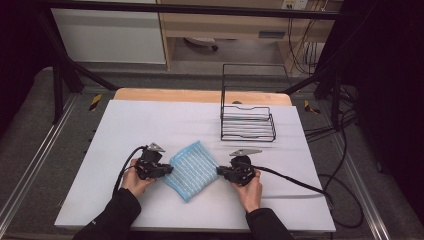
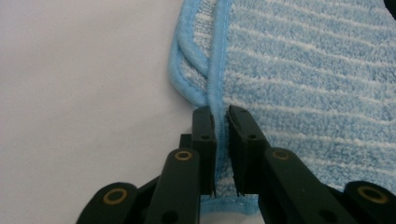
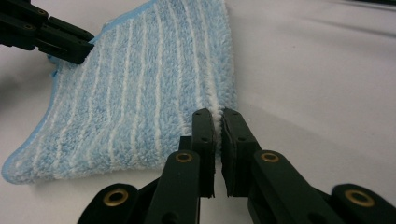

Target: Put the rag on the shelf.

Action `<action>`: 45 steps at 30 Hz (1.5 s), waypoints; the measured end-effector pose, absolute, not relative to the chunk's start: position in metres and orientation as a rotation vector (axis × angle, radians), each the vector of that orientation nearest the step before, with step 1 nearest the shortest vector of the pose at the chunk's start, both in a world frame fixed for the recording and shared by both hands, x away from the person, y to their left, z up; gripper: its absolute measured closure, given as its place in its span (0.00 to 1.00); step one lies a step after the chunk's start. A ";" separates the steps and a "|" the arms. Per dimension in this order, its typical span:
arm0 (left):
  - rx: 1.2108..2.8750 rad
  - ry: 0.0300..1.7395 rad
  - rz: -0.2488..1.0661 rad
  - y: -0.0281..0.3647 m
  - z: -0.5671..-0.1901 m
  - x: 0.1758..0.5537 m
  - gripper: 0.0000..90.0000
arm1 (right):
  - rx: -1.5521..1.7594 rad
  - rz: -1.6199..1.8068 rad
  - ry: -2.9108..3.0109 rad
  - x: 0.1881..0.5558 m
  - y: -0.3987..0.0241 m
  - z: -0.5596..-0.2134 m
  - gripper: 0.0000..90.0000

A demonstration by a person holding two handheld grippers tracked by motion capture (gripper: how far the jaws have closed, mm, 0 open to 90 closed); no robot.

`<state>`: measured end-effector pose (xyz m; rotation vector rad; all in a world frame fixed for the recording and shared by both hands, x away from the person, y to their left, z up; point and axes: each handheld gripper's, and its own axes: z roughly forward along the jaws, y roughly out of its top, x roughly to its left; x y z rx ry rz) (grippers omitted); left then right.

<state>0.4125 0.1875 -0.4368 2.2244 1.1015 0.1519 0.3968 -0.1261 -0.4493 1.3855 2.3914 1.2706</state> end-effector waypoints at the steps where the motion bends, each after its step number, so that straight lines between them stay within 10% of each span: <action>1: 2.222 1.098 0.146 0.187 -0.436 0.412 0.92 | 1.376 1.265 2.394 0.397 -0.127 -0.448 0.96; 37: 2.145 1.028 0.134 0.113 -0.439 0.339 0.92 | 1.139 1.120 2.449 0.436 -0.158 -0.426 0.94; 45: 2.168 0.965 0.188 0.121 -0.436 0.339 0.75 | 1.191 1.195 2.349 0.426 -0.164 -0.427 0.68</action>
